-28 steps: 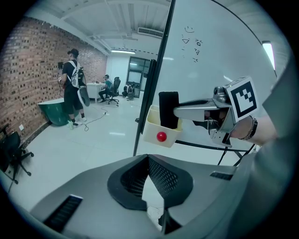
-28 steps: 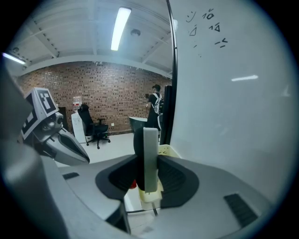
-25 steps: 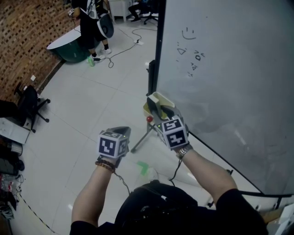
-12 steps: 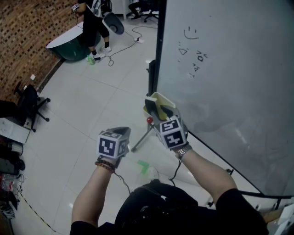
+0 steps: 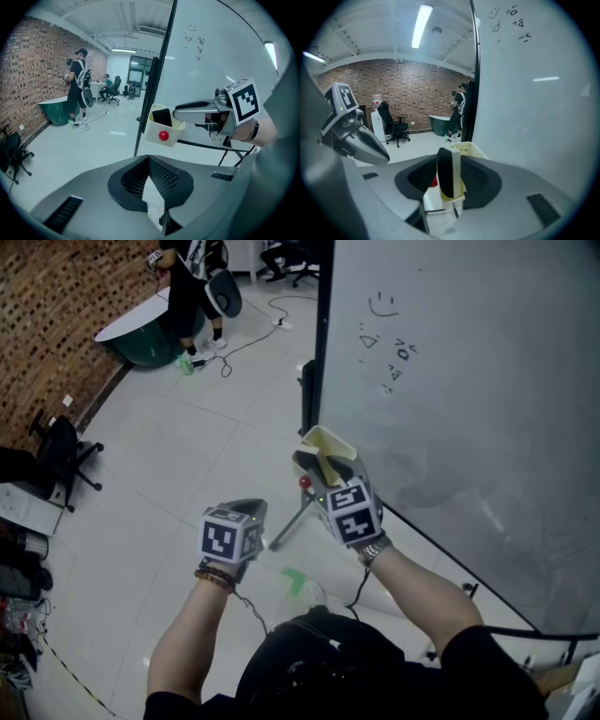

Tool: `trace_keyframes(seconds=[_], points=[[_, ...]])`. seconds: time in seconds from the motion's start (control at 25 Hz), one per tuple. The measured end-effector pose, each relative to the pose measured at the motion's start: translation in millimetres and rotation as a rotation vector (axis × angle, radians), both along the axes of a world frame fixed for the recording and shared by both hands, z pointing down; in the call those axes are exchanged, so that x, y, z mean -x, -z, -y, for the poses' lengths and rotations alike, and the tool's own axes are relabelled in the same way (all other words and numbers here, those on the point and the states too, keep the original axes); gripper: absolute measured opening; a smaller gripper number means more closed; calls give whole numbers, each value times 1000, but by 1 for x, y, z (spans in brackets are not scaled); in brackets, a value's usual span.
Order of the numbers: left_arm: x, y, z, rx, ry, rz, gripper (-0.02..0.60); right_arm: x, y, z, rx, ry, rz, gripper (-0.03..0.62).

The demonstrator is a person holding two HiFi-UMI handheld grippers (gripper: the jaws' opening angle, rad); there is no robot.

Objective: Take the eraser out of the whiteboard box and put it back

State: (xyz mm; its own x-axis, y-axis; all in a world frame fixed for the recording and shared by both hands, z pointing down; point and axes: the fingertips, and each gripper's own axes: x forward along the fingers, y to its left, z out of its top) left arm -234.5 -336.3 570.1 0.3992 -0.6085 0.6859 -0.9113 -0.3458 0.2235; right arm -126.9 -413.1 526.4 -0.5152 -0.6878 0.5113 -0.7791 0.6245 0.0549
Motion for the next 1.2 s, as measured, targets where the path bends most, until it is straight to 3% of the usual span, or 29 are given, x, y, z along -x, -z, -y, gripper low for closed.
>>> trace_keyframes(seconds=[0.84, 1.2], points=[[-10, 33, -82, -76, -34, 10, 0, -9, 39, -94, -68, -27, 23, 184], [-20, 49, -128, -112, -68, 8, 0, -17, 58, -149, -102, -51, 31, 149]])
